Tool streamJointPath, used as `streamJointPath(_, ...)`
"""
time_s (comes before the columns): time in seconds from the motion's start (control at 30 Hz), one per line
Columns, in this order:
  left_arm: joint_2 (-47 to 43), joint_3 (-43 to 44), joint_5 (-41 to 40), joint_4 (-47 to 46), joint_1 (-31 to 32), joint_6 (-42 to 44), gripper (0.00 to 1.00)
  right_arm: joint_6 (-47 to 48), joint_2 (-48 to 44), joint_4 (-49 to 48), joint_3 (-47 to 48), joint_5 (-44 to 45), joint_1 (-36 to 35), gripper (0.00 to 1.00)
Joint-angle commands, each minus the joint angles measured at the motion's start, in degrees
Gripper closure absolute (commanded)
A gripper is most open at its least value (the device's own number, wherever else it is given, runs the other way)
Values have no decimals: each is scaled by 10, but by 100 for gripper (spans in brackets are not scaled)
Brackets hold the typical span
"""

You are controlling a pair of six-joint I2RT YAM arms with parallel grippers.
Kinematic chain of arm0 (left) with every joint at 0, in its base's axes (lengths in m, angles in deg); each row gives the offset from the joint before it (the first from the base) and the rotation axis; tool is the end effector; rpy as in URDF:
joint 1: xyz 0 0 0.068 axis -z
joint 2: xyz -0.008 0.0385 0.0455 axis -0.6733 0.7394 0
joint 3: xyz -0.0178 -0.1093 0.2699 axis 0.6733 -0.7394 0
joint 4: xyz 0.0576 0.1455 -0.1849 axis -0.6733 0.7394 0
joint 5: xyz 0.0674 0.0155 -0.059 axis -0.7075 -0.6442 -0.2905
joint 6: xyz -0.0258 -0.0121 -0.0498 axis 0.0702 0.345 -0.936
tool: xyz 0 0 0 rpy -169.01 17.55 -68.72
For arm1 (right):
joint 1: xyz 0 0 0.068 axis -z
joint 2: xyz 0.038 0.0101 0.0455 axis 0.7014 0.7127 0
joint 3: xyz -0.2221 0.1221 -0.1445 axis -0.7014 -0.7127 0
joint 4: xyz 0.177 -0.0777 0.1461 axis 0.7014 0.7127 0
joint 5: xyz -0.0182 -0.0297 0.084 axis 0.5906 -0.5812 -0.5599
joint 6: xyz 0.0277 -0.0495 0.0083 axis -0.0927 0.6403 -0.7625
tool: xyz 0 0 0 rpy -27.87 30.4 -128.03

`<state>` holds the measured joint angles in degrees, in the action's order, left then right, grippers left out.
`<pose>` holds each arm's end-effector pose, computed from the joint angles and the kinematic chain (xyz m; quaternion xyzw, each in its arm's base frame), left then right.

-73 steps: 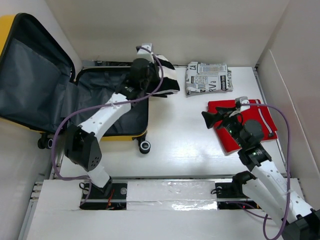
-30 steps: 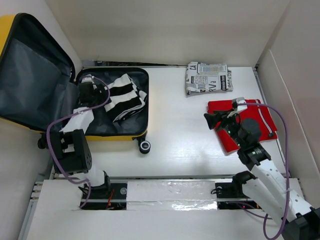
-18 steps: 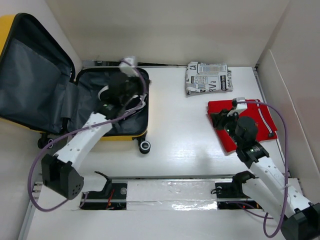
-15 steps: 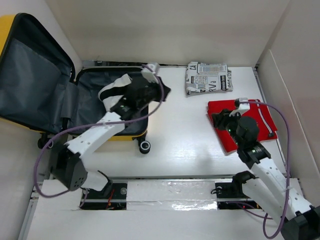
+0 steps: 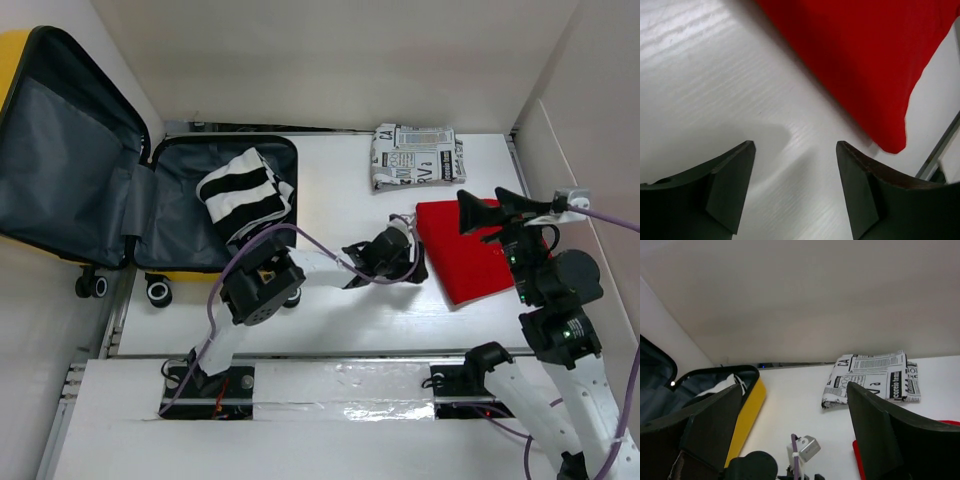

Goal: Pack the luggage

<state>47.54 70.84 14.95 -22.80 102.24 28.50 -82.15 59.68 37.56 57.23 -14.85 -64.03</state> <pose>0.2311 -0.4033 0.1935 0.1828 0.8327 -0.4054 0.3300 0.0666 0.0174 0.4208 0.0256 0.6029 0.1850 0.7757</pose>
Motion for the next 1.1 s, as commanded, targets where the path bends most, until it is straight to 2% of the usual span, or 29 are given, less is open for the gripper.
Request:
streamJointPath(0.0,12,70,-15,-51,-5,-53,34,15,25,31,-7,-43,3,9)
streamJointPath(0.13,64,138,-67,-18,6,-39,33,4,28,0,-29,-77,3,9)
streamJointPath(0.3,154,243,-69,41,6,-61,33,-1,37,-17,-30,-115,3,9)
streamJointPath(0.43,198,293,-81,62,6,-64,41,3,33,-10,-30,-108,3,9)
streamJointPath(0.47,207,303,-85,62,6,-66,46,3,27,-16,-33,-107,3,9)
streamJointPath(0.5,211,306,-86,55,6,-68,67,3,25,-17,-35,-109,3,9)
streamJointPath(0.53,216,309,-79,50,6,-71,82,4,23,-20,-36,-113,3,9)
streamJointPath(0.6,210,300,-80,40,6,-72,100,5,24,-18,-37,-118,3,9)
streamJointPath(0.63,201,286,-88,31,6,-70,100,7,24,-17,-37,-120,3,9)
streamJointPath(0.77,84,139,-118,-43,-7,-57,100,14,28,-14,-50,-127,3,10)
streamJointPath(0.8,63,72,-124,-68,-14,-56,100,12,30,-19,-58,-128,3,10)
streamJointPath(0.93,-40,-93,-160,-94,-20,-59,100,4,44,-36,-71,-165,3,10)
streamJointPath(0.97,-54,-94,-170,-96,-20,-66,98,2,50,-36,-72,-172,3,10)
streamJointPath(1.0,-65,-132,-173,-105,-26,-75,73,1,54,-46,-73,-180,-2,9)
streamJointPath(1.03,-75,-146,-168,-105,-26,-75,60,-2,65,-50,-77,-186,-2,9)
streamJointPath(1.07,-86,-153,-171,-97,-31,-78,53,-4,71,-50,-79,-194,-2,9)
